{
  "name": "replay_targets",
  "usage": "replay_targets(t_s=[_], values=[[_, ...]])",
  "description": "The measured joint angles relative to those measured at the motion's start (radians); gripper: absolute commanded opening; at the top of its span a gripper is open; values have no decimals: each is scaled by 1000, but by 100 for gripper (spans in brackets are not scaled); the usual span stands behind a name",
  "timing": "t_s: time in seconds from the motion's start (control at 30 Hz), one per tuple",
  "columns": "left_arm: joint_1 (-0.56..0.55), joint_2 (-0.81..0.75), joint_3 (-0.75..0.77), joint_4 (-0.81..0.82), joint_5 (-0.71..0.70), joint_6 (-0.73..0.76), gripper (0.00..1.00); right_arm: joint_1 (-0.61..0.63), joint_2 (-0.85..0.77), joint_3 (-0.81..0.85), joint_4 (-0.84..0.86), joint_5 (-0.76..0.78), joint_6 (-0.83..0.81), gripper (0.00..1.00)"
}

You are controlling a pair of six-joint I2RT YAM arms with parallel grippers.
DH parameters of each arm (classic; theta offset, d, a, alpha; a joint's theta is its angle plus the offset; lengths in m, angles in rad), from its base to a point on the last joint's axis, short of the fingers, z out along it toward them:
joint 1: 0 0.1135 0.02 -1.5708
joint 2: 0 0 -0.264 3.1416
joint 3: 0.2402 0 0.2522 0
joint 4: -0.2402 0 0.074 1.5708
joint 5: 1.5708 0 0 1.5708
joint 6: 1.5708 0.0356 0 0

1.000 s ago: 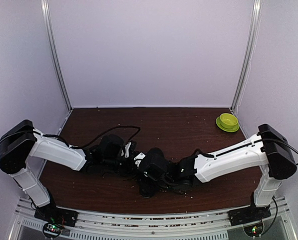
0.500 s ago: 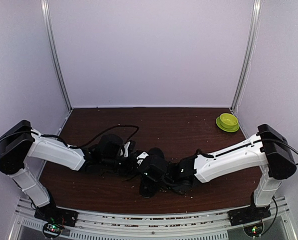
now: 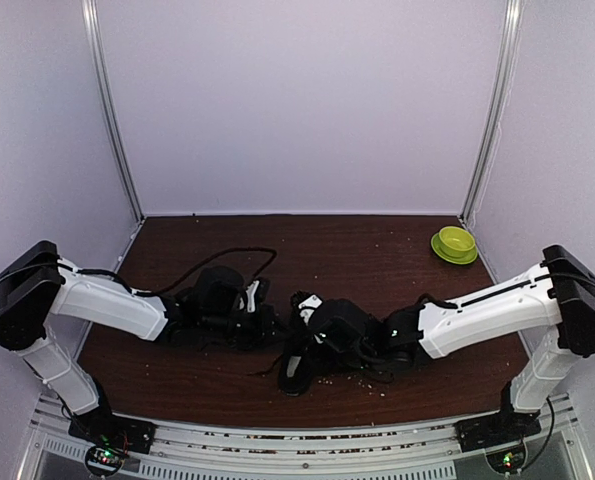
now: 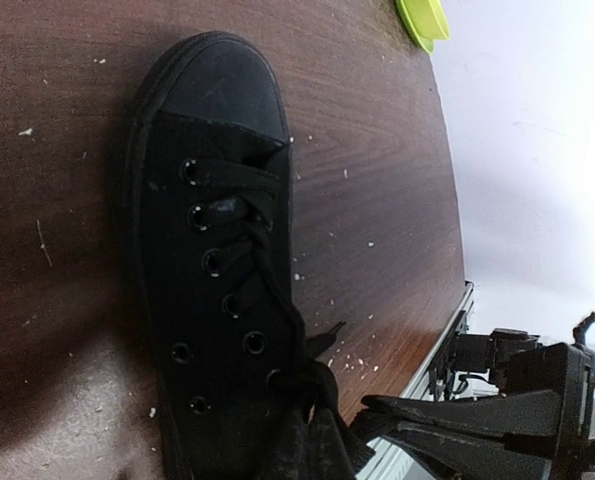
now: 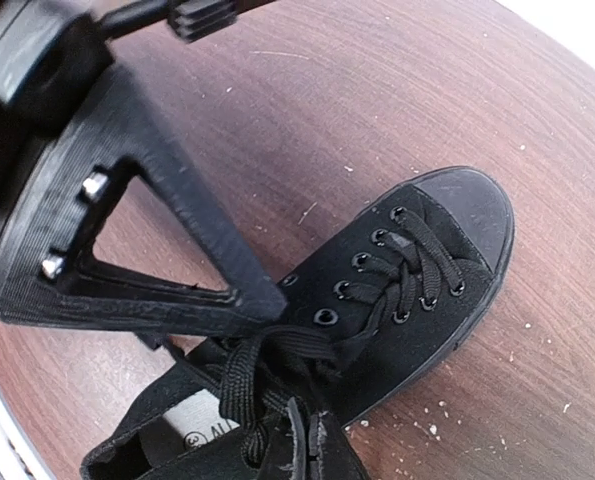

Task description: Tie the shoes

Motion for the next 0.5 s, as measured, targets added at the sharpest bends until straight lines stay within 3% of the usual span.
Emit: replay_targets(t_s=[0.5], values=[[53, 0, 1, -82, -85, 61, 0, -73, -19, -80, 69, -121, 98, 0]])
